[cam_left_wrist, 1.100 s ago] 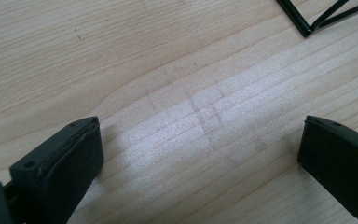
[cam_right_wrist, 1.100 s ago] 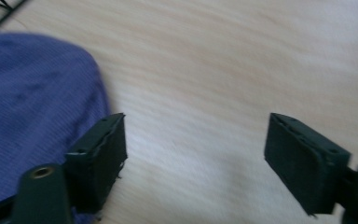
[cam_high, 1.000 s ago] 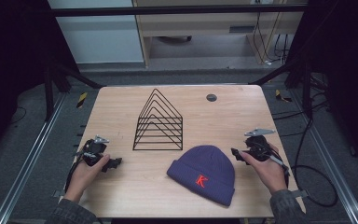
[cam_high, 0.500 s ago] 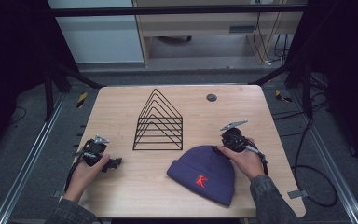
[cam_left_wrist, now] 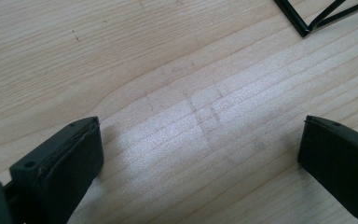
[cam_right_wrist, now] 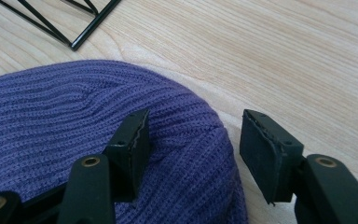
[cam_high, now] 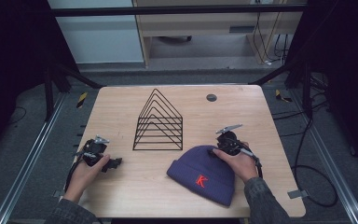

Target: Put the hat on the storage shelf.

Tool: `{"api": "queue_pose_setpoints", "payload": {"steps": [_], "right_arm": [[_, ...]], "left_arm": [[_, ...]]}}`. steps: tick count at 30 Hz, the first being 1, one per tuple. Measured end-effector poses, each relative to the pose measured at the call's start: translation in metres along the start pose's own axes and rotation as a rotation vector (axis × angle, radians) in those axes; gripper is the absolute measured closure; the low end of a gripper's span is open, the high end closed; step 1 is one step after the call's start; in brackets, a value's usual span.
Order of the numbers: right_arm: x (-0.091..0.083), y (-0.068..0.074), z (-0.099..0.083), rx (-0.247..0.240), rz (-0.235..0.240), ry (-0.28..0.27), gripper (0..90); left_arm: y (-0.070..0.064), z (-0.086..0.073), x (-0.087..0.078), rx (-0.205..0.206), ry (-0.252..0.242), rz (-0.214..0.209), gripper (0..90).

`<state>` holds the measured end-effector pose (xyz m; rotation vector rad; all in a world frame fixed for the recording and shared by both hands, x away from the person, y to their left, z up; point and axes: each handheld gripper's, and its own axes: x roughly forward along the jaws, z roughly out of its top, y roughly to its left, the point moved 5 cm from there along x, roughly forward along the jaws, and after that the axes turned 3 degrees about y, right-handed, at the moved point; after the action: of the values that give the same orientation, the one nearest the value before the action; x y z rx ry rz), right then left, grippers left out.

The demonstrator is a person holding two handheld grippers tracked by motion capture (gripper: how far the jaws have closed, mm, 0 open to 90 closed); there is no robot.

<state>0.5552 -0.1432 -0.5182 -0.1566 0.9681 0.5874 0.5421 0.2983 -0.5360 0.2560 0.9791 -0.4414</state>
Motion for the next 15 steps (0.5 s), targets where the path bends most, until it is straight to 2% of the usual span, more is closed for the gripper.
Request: {"api": "queue_pose_setpoints", "payload": {"steps": [10, 15], "right_arm": [[0.0039, 0.0006, -0.006, 0.021, 0.024, -0.015, 46.8], [0.0052, -0.0004, -0.0085, 0.032, 0.052, -0.026, 53.5]], "left_arm": [[-0.0001, -0.0001, 0.0, 0.001, -0.001, 0.0, 0.0], [-0.0001, -0.0001, 0.0, 0.001, -0.001, 0.0, 0.0]]}}
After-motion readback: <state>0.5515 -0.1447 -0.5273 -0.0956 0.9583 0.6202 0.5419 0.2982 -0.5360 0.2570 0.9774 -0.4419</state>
